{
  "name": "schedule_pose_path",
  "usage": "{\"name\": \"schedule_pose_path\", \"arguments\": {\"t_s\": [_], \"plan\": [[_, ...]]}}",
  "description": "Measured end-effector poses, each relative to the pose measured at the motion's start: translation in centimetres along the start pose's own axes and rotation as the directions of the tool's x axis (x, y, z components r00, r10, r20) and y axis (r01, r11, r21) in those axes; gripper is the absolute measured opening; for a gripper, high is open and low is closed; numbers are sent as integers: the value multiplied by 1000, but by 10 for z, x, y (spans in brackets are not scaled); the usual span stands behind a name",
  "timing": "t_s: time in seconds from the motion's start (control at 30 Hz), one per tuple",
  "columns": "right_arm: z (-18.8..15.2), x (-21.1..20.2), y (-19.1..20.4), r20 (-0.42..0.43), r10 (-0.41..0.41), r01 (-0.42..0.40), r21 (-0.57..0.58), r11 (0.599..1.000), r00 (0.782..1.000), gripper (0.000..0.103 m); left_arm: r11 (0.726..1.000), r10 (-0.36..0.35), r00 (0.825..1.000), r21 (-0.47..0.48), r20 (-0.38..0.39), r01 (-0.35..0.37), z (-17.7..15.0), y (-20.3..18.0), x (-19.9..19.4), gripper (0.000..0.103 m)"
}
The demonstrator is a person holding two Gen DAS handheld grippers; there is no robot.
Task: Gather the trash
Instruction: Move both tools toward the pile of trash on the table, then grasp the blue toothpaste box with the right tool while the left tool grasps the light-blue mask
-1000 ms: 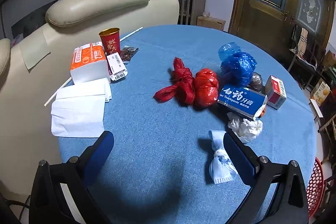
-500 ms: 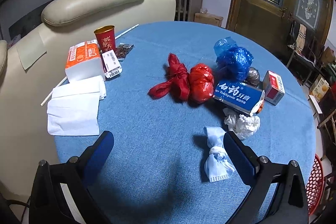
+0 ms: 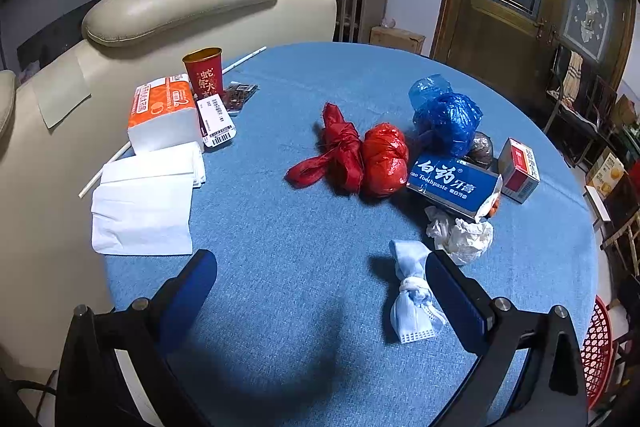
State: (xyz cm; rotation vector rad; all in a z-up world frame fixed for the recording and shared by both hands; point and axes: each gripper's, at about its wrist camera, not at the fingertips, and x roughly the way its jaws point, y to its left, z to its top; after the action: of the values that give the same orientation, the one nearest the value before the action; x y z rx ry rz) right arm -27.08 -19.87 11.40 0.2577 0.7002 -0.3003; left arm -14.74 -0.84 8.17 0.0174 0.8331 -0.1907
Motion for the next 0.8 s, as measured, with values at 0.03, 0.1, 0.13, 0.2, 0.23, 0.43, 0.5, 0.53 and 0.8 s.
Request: {"name": "schedule_pose_path", "arguments": {"t_s": [0.03, 0.1, 0.13, 0.2, 0.23, 0.43, 0.5, 0.53, 0.8], "plan": [[0, 0, 0, 0, 0, 0, 0, 1000, 1000, 103, 1000, 1, 1000, -2, 0, -1, 0, 1, 0, 103], [0, 0, 1, 0, 3, -3, -4, 1000, 1000, 103, 1000, -1, 1000, -6, 0, 1, 0, 2, 0, 103], [0, 0, 2, 2, 2, -2, -8, 1000, 1000, 103, 1000, -1, 1000, -6, 0, 1, 0, 2, 1, 103], [0, 3, 4, -3, 1, -1, -19, 1000, 1000, 103, 1000, 4, 1000, -7, -4, -4, -1, 3, 3, 103], [1, 8, 6, -12, 1, -2, -32, 999, 1000, 103, 1000, 5, 1000, -7, -8, -5, -1, 4, 4, 103], [2, 18, 16, -26, 3, -5, -84, 996, 1000, 103, 1000, 12, 1000, -19, -26, -12, -3, 11, 13, 103], [3, 26, 23, -45, 8, -13, -118, 993, 999, 103, 1000, 12, 999, -26, -33, -13, -4, 14, 16, 103], [3, 30, 26, -54, 10, -17, -130, 991, 999, 103, 999, 13, 999, -29, -36, -14, -4, 16, 18, 103], [17, 60, 53, -90, 12, -32, -226, 974, 996, 103, 997, -4, 999, -75, -49, 0, -3, 37, 24, 103]]}}
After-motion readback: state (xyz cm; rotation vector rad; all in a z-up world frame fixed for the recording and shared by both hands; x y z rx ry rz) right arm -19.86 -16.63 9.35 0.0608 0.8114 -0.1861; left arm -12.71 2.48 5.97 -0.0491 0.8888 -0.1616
